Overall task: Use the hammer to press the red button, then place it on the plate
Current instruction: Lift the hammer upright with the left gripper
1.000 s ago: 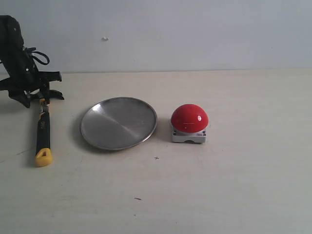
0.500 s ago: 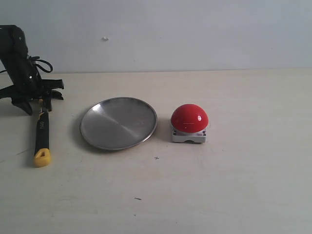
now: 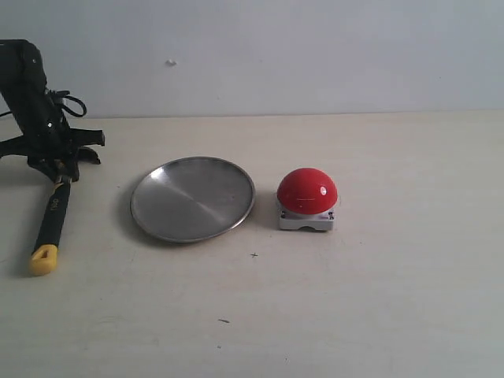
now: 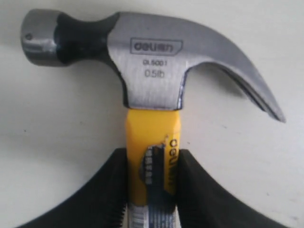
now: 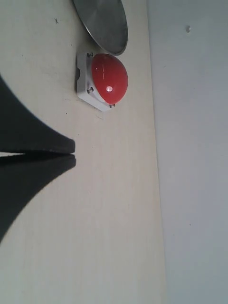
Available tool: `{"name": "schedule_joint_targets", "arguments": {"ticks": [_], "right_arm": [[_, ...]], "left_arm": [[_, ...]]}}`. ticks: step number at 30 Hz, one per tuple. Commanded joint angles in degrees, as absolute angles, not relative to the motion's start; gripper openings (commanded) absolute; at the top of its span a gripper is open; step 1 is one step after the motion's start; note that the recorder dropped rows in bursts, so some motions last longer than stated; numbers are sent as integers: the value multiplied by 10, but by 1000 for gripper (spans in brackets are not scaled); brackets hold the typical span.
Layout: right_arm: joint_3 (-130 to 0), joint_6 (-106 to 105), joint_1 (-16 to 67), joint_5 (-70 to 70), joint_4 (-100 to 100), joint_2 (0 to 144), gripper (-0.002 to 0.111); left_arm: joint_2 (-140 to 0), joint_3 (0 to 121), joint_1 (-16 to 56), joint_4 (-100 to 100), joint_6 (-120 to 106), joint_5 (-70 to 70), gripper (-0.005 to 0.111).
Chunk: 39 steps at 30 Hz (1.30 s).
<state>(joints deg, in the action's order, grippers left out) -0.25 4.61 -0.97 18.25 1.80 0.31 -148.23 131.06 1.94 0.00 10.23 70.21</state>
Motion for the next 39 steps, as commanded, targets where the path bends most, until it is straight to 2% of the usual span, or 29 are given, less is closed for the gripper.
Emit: {"name": "schedule_joint_targets", "arguments": {"ticks": [1, 9, 16, 17, 22, 25, 31, 36, 39], "right_arm": [[0, 46, -13, 174, 17, 0, 0], [0, 46, -13, 174, 17, 0, 0], [0, 46, -13, 174, 17, 0, 0], [0, 46, -13, 174, 17, 0, 0], [0, 46, -13, 174, 17, 0, 0], [0, 41, -13, 125, -57, 0, 0], [0, 49, -13, 84, -51, 0, 0], [0, 149, -13, -68, 89, 0, 0], [0, 205, -13, -70, 162, 0, 0]], "left_arm": [[-1430, 1314, 49, -6, 85, 700, 0], [-1328, 1202, 108, -4, 87, 599, 0], [-1121, 909, 141, -8, 84, 397, 0], [-1056, 818, 150, -11, 79, 316, 0], [-888, 602, 165, -66, 77, 104, 0], [-797, 504, 188, -76, 77, 31, 0], [-748, 473, 243, -80, 81, 0, 0], [-748, 472, 290, -80, 81, -44, 0], [-748, 472, 304, -80, 79, -51, 0]]}}
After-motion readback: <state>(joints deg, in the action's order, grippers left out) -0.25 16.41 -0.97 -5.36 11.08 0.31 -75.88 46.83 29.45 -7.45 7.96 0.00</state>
